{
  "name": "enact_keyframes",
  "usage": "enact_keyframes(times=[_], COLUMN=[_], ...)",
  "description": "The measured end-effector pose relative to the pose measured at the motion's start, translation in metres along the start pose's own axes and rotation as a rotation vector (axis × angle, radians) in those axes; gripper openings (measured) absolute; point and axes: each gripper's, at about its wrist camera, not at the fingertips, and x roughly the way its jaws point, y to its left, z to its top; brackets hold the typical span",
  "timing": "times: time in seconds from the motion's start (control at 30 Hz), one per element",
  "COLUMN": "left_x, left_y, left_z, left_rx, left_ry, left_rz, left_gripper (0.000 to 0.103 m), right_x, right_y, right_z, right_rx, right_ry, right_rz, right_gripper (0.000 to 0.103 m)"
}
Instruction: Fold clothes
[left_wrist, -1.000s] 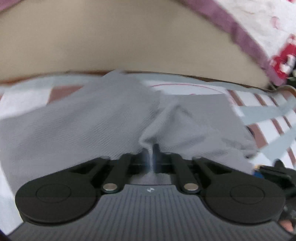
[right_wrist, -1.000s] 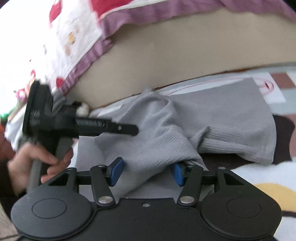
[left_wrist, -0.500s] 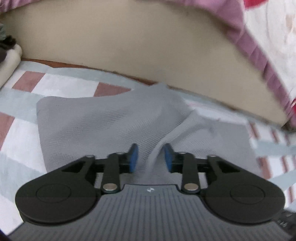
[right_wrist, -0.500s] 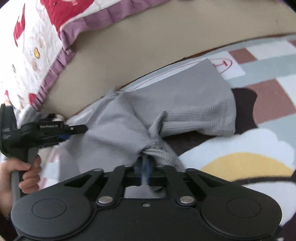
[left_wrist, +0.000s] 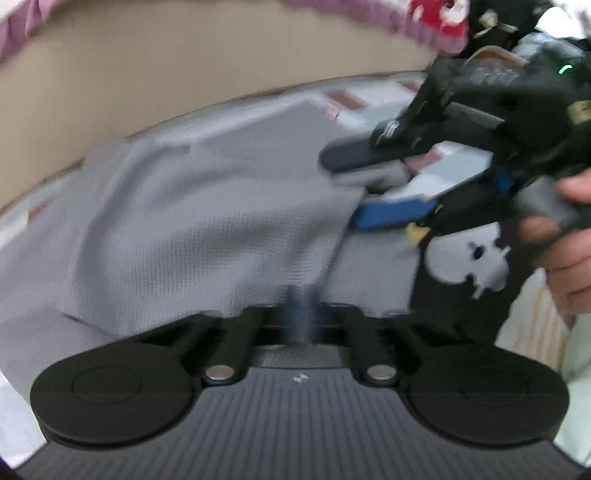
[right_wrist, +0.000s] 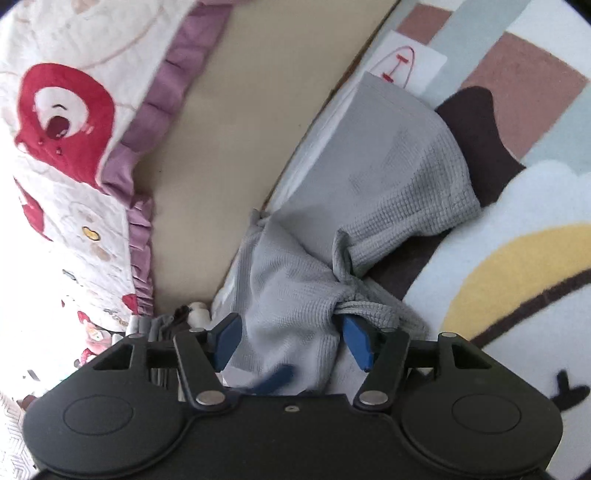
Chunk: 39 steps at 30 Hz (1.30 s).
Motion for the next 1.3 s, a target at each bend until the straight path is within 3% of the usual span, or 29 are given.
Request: enact_keyframes(times=[0.1,0.17,0.3,0.43,0.57,0.67,0.73,0.8,0.93,1.0,1.03,1.07,1.13,1.2,1.23,1.3], left_x=[-0.014,-0.029,-0.028,-0.018,-0.028,-0.044,-0.048,-0.04,-0.013,-0.003,0.002,0.007,0.002,-0.002,-0.004,-0.008], left_y=[0.013,0.029,0.054,0.048,0.04,0.04,0.041,0.047,0.062,0.068,0.071,0.074,0.08,0.083,0.085,0.09], left_z=[0.002,-0.002,-0.007,-0.013,-0.011,0.001,0.012,0.023,0.032,0.028,0.026,0.025,0.016,0.01,0.008,0.003], left_rx=[-0.096,-0.191,-0.294,-0.237,-0.195,-0.197,-0.191,-0.197,-0.248,-0.264,-0.272,-0.28,-0.327,-0.351,-0.361,-0.401], left_ry=[-0.026,-0.05,-0.041,0.041,0.059,-0.006,-0.049,-0.071,-0.035,0.001,0.019,0.037,0.003,-0.019,-0.027,-0.045], left_rz=[-0.024,-0.076,-0.142,-0.146,-0.122,-0.137,-0.098,-0.071,-0.066,-0.071,-0.073,-0.076,-0.074,-0.055,-0.045,-0.037], left_gripper=[0.001,0.001,0.002,0.003,0.004,0.015,0.033,0.036,0.036,0.036,0.036,0.036,0.036,0.036,0.036,0.036], right_x=[0.002,0.002,-0.006,-0.02,-0.05,-0.062,-0.057,-0.047,-0.017,-0.004,-0.002,0.0,0.003,0.004,0.005,0.003], right_y=[0.003,0.002,-0.003,-0.003,0.004,0.0,-0.002,-0.004,-0.006,-0.014,-0.02,-0.025,-0.037,-0.028,-0.022,0.01], right_z=[-0.002,-0.004,-0.008,-0.008,-0.003,0.007,0.012,0.017,0.024,0.031,0.037,0.042,0.051,0.056,0.058,0.054], right_rx=[-0.003,-0.003,-0.029,-0.043,-0.093,-0.083,-0.067,-0.063,-0.082,-0.038,0.009,0.055,0.112,0.024,-0.03,-0.269], right_ry=[-0.019,-0.037,-0.048,-0.053,-0.138,-0.193,-0.22,-0.229,-0.259,-0.287,-0.301,-0.313,-0.312,-0.305,-0.301,-0.282], right_rz=[-0.035,-0.068,-0.093,-0.102,-0.139,-0.227,-0.318,-0.392,-0.295,-0.22,-0.221,-0.219,-0.177,-0.161,-0.152,-0.11], right_gripper=[0.065,0.052,0.048,0.051,0.066,0.067,0.07,0.071,0.073,0.062,0.037,0.019,0.016,0.014,0.013,0.013])
